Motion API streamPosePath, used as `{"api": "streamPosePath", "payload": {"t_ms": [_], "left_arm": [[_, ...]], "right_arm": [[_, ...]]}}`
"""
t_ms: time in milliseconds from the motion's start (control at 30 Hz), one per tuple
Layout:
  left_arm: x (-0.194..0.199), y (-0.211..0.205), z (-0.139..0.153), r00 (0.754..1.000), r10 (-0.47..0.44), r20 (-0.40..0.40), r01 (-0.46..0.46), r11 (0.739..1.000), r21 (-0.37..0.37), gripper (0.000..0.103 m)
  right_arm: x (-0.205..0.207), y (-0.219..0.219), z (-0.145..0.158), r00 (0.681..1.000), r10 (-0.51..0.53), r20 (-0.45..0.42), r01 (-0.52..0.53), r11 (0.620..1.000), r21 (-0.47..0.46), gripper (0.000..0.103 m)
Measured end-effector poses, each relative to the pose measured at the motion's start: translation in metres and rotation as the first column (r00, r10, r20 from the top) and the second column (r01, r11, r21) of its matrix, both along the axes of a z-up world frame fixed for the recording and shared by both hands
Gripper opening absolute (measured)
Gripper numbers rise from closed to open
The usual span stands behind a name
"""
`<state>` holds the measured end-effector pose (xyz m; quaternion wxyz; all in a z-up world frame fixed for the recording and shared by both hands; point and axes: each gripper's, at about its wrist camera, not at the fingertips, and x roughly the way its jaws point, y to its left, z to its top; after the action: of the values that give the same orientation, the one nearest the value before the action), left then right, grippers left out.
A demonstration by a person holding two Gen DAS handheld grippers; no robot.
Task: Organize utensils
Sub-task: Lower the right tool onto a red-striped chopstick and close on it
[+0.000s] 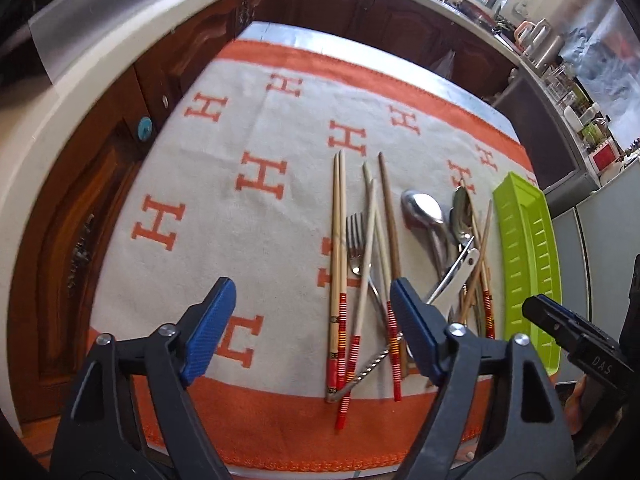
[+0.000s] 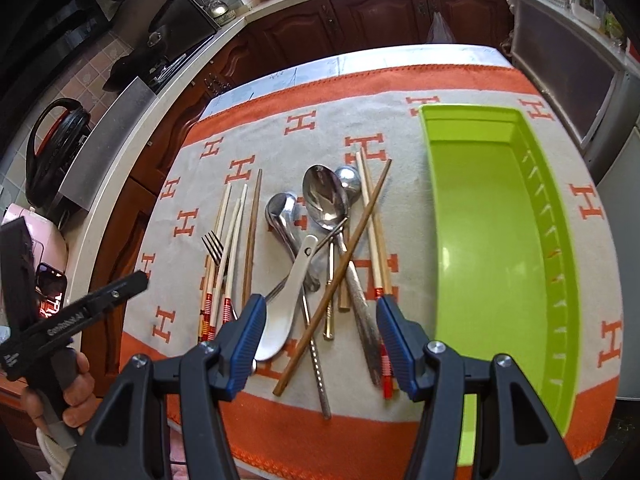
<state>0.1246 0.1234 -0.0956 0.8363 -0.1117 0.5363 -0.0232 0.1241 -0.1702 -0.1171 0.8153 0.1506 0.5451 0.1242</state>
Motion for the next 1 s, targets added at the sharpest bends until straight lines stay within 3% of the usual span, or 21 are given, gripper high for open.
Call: {"api": "streamPosePath", "payload": {"t_ms": [167,233,333,533,1000], "left_arm": [[0.009,0.003,-0.036,0.999,-0.015,-0.051,0.013,1.000,-0.029,0.058],[0.012,-0.002,-0.049,0.997,-0.031,-0.072,0.030,0.999,-0.023,0.049],[0.014,-0.012,-0.064,0.993,-0.056,-0.101,0.055,0.998,-0.019,0.044],[0.016,-0.021,-0.071,0.993,-0.064,-0.099,0.064,0.998,-0.005,0.039],[-0.004,0.002,-0.065,0.996,-0.036,-0.087,0.035,0.999,-0.013,0.036]], "right_arm": [[0.008,0.020,-0.005,0.998,0.068,0.003,-0.068,0.998,0.009,0.056],[0.011,0.029,-0.008,0.995,0.098,0.000,-0.098,0.995,0.025,0.051],[0.014,0.040,-0.014,0.991,0.135,-0.012,-0.134,0.989,0.062,0.040],[0.031,0.071,-0.027,0.977,0.211,-0.039,-0.204,0.969,0.136,0.021],[0.055,0.116,-0.068,0.955,0.260,-0.140,-0.244,0.962,0.124,0.013]]}}
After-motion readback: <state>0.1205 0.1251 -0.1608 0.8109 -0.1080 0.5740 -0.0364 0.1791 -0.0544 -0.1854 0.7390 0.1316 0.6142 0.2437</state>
